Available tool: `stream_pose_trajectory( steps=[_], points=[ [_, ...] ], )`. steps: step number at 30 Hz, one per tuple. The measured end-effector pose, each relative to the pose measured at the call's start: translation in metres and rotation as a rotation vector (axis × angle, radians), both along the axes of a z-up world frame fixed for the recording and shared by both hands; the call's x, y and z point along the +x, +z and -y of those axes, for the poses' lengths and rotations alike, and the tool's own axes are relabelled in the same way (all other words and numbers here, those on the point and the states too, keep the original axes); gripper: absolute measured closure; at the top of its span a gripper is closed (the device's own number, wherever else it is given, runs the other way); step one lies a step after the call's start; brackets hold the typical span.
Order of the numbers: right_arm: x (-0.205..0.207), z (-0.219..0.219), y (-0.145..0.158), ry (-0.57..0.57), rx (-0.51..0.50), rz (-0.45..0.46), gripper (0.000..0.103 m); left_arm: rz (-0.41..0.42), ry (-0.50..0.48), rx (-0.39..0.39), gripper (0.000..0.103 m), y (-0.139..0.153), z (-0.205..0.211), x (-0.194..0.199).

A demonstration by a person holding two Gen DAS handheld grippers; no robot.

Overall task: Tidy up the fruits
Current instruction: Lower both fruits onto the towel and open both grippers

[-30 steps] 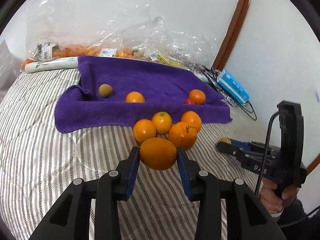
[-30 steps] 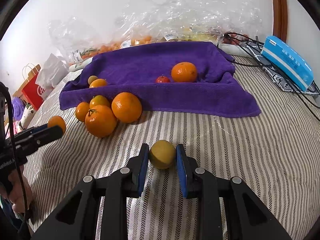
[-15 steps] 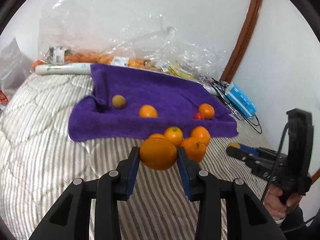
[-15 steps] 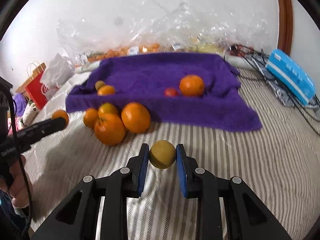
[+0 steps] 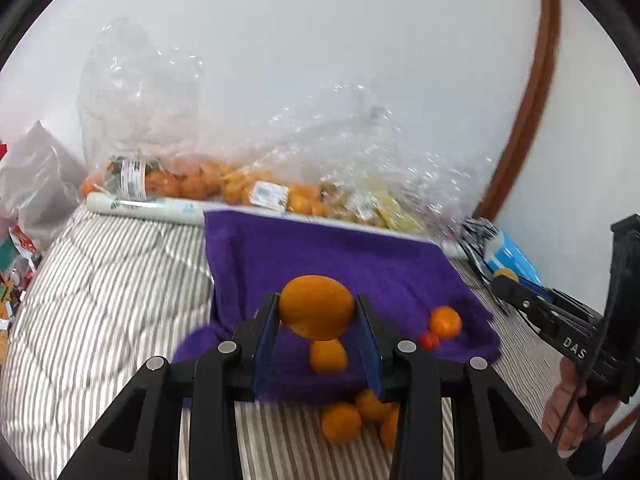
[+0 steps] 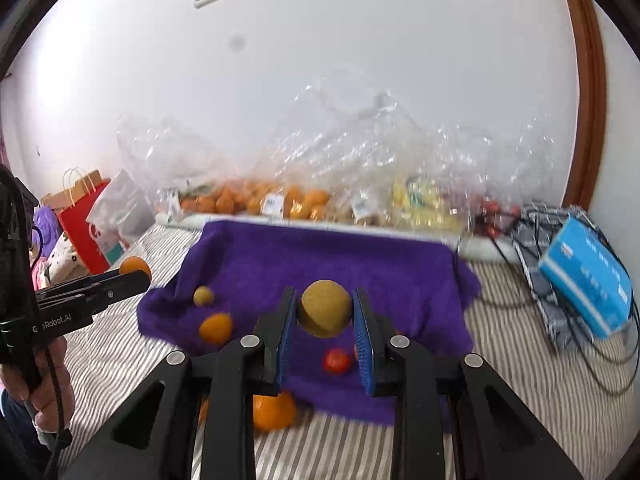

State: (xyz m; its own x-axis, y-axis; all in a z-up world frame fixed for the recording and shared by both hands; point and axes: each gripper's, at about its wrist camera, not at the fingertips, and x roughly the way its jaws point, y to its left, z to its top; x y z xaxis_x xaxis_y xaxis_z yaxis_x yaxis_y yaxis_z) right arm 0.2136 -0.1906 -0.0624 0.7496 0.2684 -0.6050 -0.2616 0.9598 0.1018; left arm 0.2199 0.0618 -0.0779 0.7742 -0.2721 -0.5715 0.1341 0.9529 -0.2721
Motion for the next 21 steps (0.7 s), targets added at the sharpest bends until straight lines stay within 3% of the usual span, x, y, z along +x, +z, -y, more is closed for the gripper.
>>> stream_pose_trajectory(
  steps=[6,11,17,21],
  points=[
    [0.043,0.011,-0.016,-0.029,0.002,-0.025,0.076,-0.008,0.075,0.016,0.067,-0.016,0.005,0.037],
    [0.059,0.031,-0.048,-0.093,0.034,-0.075,0.076,-0.040,0.115,0.007,0.067,-0.040,-0.003,0.039],
    [0.066,0.046,-0.061,-0.162,0.023,-0.085,0.076,-0.042,0.137,-0.057,0.067,-0.049,-0.012,0.040],
    [0.068,0.050,-0.066,-0.191,0.047,-0.082,0.076,-0.033,0.155,-0.042,0.067,-0.051,-0.013,0.037]
  ],
)
